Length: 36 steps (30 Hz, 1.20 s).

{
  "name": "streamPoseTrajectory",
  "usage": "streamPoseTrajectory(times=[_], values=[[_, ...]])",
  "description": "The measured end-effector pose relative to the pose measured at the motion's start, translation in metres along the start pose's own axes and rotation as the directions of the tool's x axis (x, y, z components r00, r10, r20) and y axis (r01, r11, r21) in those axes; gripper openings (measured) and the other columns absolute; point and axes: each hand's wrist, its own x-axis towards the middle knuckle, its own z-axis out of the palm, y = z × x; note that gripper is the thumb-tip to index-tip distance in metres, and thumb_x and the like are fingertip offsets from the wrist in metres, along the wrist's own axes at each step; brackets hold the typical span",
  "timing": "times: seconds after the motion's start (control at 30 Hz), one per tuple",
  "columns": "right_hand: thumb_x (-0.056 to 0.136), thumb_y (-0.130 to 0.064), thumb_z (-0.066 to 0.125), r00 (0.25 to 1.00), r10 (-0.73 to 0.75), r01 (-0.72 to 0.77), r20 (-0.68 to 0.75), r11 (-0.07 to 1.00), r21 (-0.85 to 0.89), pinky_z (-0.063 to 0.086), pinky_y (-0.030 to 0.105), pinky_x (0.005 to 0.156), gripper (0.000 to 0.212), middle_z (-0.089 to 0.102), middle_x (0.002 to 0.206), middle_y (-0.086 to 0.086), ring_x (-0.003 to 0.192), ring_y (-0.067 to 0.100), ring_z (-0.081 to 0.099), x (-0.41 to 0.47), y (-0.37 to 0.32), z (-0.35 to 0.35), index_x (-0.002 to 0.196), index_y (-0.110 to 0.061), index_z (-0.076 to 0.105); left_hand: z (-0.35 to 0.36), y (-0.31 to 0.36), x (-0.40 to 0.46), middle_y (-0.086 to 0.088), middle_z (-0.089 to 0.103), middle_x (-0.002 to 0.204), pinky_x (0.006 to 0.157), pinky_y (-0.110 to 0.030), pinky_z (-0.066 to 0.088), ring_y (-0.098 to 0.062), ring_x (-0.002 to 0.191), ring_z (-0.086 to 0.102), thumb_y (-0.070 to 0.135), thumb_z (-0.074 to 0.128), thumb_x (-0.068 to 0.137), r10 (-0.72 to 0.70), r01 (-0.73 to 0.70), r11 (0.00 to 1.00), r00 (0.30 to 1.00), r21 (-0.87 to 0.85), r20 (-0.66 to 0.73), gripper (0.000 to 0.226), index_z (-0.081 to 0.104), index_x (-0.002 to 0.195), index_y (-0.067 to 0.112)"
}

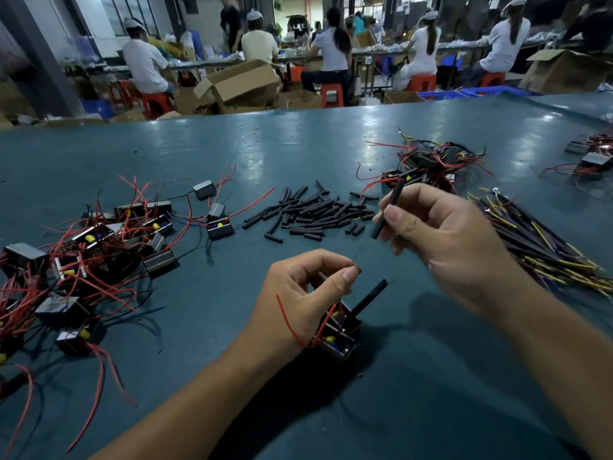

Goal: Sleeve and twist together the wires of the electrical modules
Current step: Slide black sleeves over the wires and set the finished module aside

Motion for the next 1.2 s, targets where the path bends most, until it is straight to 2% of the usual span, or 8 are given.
streamPoseTrajectory(times=[0.07,0.2,0.33,0.6,0.9,1.0,1.1,1.2], values=[[0.088,-0.018,0.061,0.999,-0.031,0.031,-0.018,1.000,-0.003,0.049,0.022,0.060,0.014,0.072,0.083,0.001,0.071,0.012,0.061,-0.002,0.003,0.002,0.098,-0.009,0.064,0.000,0.000,0.000,-0.003,0.073,0.076,0.070,-0.026,0.054,-0.015,0.072,0.067,0.043,0.068,0.083,0.002,-0.002,1.000,1.000,-0.002,-0.003,0.023,0.076,0.091,0.024],[0.088,-0.020,0.060,0.997,-0.053,0.053,-0.050,0.999,0.003,0.049,0.022,0.061,0.013,0.072,0.086,0.002,0.074,0.014,0.061,-0.002,0.005,0.004,0.098,-0.013,0.065,0.001,-0.001,0.001,-0.003,0.072,0.077,0.072,-0.035,0.055,-0.023,0.075,0.067,0.043,0.068,0.084,0.004,-0.004,1.000,1.000,0.009,0.005,0.022,0.076,0.092,0.024],[0.088,-0.021,0.061,0.997,-0.060,0.060,-0.043,0.998,-0.011,0.049,0.023,0.062,0.014,0.072,0.087,0.002,0.076,0.014,0.060,-0.002,0.004,0.005,0.099,-0.013,0.065,0.000,-0.001,0.000,-0.002,0.072,0.077,0.069,-0.025,0.053,-0.017,0.073,0.067,0.043,0.068,0.085,0.019,-0.019,1.000,1.000,0.001,0.012,0.022,0.076,0.093,0.024],[0.087,-0.021,0.062,0.998,-0.061,0.062,0.011,0.995,-0.081,0.049,0.020,0.062,0.019,0.073,0.084,-0.001,0.069,0.008,0.061,-0.005,0.005,0.007,0.100,-0.008,0.064,0.000,-0.003,0.001,0.004,0.071,0.076,0.068,-0.020,0.050,-0.008,0.072,0.065,0.039,0.068,0.088,0.042,-0.041,0.999,0.999,-0.012,0.032,0.013,0.076,0.092,0.029],[0.084,-0.025,0.065,0.998,-0.020,0.029,0.058,0.988,-0.155,0.049,0.019,0.063,0.021,0.071,0.081,0.004,0.070,0.007,0.063,-0.007,0.007,0.006,0.097,-0.009,0.066,-0.002,-0.002,0.000,0.004,0.073,0.081,0.069,-0.020,0.050,-0.008,0.075,0.068,0.037,0.070,0.089,0.048,-0.047,0.998,0.998,-0.028,0.044,0.013,0.076,0.095,0.028],[0.084,-0.024,0.067,0.997,-0.009,0.021,0.074,0.986,-0.165,0.049,0.020,0.063,0.021,0.070,0.079,0.003,0.069,0.007,0.063,-0.008,0.007,0.006,0.096,-0.008,0.067,-0.005,-0.002,0.000,0.003,0.074,0.084,0.069,-0.022,0.054,-0.012,0.077,0.070,0.037,0.074,0.088,0.035,-0.033,0.999,0.998,-0.033,0.060,0.012,0.075,0.094,0.027],[0.088,-0.014,0.067,0.998,0.004,0.007,0.061,0.984,-0.177,0.049,0.019,0.062,0.010,0.073,0.080,0.004,0.069,0.008,0.064,-0.007,0.009,0.003,0.095,-0.006,0.067,-0.009,-0.002,0.001,-0.003,0.075,0.086,0.071,-0.027,0.058,-0.024,0.078,0.071,0.035,0.079,0.084,0.006,-0.004,0.999,0.997,-0.034,0.072,0.016,0.073,0.092,0.023],[0.090,-0.006,0.066,0.997,0.029,-0.017,0.067,0.986,-0.166,0.050,0.020,0.064,0.007,0.076,0.084,0.004,0.072,0.010,0.067,-0.007,0.009,0.000,0.096,-0.008,0.067,-0.015,-0.001,0.001,-0.002,0.076,0.082,0.069,-0.020,0.054,-0.024,0.077,0.071,0.026,0.081,0.084,-0.019,0.019,1.000,0.994,-0.005,0.111,0.011,0.074,0.089,0.020]])
